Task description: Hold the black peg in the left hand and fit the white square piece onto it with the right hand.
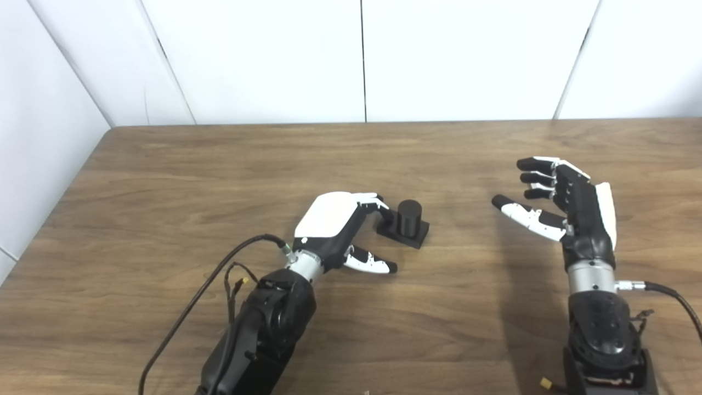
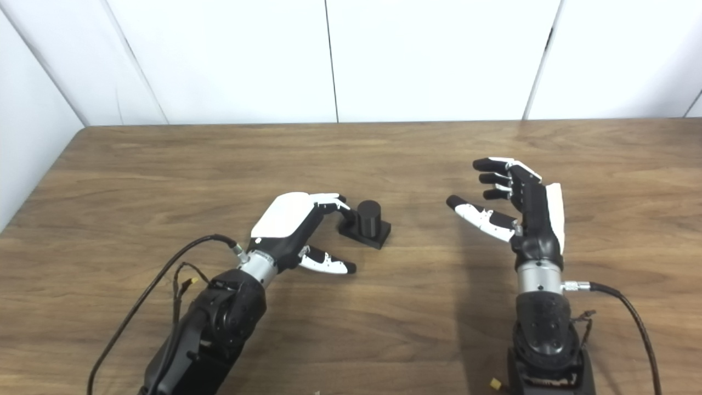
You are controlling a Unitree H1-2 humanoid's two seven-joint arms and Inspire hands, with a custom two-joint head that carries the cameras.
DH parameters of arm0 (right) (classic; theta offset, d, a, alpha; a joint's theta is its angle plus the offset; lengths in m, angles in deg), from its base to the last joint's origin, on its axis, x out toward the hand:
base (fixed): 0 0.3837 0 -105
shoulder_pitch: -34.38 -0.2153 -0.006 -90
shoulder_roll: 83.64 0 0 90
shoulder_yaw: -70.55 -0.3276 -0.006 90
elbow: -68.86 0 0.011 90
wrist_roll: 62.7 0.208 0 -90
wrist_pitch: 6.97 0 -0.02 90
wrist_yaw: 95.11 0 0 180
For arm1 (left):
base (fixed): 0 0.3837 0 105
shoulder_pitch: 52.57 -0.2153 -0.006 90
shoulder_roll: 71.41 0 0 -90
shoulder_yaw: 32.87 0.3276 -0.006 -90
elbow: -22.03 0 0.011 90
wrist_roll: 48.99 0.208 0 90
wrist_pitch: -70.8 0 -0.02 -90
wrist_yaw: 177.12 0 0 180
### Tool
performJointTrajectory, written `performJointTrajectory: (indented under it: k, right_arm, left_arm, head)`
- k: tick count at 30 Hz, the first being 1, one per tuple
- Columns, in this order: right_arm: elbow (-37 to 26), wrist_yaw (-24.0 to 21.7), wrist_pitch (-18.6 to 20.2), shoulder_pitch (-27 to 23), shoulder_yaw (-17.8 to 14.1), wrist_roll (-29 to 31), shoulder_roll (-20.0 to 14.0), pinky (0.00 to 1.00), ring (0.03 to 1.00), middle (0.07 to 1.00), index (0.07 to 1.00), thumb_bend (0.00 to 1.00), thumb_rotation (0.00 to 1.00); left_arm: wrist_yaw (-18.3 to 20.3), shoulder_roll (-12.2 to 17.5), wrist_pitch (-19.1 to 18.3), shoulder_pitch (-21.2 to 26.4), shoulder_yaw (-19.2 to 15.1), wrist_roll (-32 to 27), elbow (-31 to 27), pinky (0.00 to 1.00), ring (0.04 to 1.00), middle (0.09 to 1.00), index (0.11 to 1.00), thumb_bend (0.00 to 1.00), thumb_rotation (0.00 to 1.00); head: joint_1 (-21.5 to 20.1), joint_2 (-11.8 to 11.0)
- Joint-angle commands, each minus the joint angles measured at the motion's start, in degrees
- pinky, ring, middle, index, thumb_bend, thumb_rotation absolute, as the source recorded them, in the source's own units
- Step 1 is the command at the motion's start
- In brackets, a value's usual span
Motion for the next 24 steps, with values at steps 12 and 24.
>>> performJointTrajectory:
  k: [12,24]
  right_arm:
    - [-1.57,0.51,-1.27,-2.33,0.19,-0.83,-0.14,0.58,0.676,0.700,0.614,0.68,0.10]
    - [-1.89,0.36,-1.06,-2.00,0.07,-0.41,0.02,0.59,0.690,0.706,0.618,0.68,0.10]
  left_arm:
    - [-2.42,0.31,1.27,1.62,-1.15,-1.09,0.30,0.85,0.868,0.829,0.485,0.52,0.07]
    - [-3.46,0.30,1.82,1.38,-1.14,-1.17,0.59,0.85,0.864,0.814,0.484,0.52,0.07]
  head:
    - [0.03,0.22]
    - [0.08,0.31]
